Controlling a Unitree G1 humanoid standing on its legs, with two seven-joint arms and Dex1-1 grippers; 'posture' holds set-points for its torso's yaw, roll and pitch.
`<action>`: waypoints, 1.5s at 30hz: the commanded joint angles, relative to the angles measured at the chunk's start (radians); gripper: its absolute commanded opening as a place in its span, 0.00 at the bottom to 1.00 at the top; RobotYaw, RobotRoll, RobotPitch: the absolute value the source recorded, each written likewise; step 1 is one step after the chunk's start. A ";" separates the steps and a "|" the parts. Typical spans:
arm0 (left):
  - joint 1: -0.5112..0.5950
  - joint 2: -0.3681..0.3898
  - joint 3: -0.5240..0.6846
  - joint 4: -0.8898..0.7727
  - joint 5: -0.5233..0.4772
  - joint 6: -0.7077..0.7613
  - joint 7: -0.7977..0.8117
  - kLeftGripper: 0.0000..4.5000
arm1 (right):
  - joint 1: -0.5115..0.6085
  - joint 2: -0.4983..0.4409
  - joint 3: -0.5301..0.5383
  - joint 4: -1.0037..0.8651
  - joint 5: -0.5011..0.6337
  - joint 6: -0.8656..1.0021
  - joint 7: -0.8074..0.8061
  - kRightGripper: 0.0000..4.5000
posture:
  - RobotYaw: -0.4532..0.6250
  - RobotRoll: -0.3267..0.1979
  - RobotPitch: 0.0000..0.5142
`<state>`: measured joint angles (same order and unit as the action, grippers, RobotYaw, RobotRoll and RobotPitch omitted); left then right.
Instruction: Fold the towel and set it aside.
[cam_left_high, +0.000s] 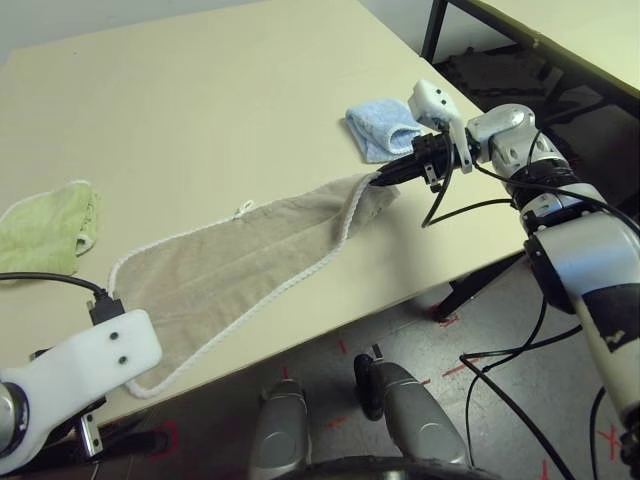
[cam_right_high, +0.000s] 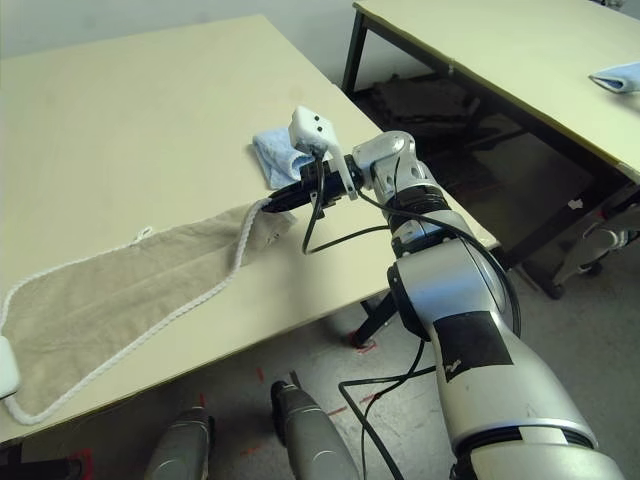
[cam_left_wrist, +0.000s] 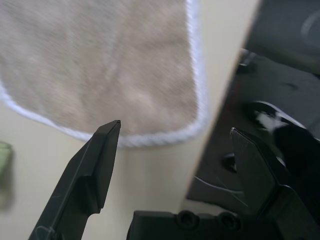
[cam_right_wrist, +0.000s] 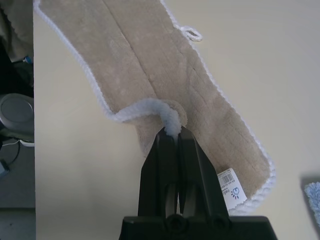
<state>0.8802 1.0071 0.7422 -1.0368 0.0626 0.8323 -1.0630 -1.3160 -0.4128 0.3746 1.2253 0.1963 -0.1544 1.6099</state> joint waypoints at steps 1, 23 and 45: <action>0.000 -0.003 -0.122 -0.010 0.050 0.009 0.067 1.00 | -0.006 0.005 0.000 0.001 -0.002 0.001 0.005 0.00 | 0.44 0.62 0.37; -0.185 -0.036 -0.469 -0.010 0.318 0.116 0.115 1.00 | -0.017 0.005 -0.004 -0.001 0.001 0.005 0.005 0.00 | 0.43 0.62 0.37; -0.138 -0.081 -0.517 -0.004 0.524 0.173 0.076 0.29 | -0.019 0.004 -0.007 -0.001 0.003 0.003 0.005 0.00 | 0.43 0.62 0.36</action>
<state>0.7286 0.9229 0.2181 -1.0469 0.5844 1.0007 -0.9931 -1.3176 -0.4076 0.3741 1.2259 0.1964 -0.1507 1.6100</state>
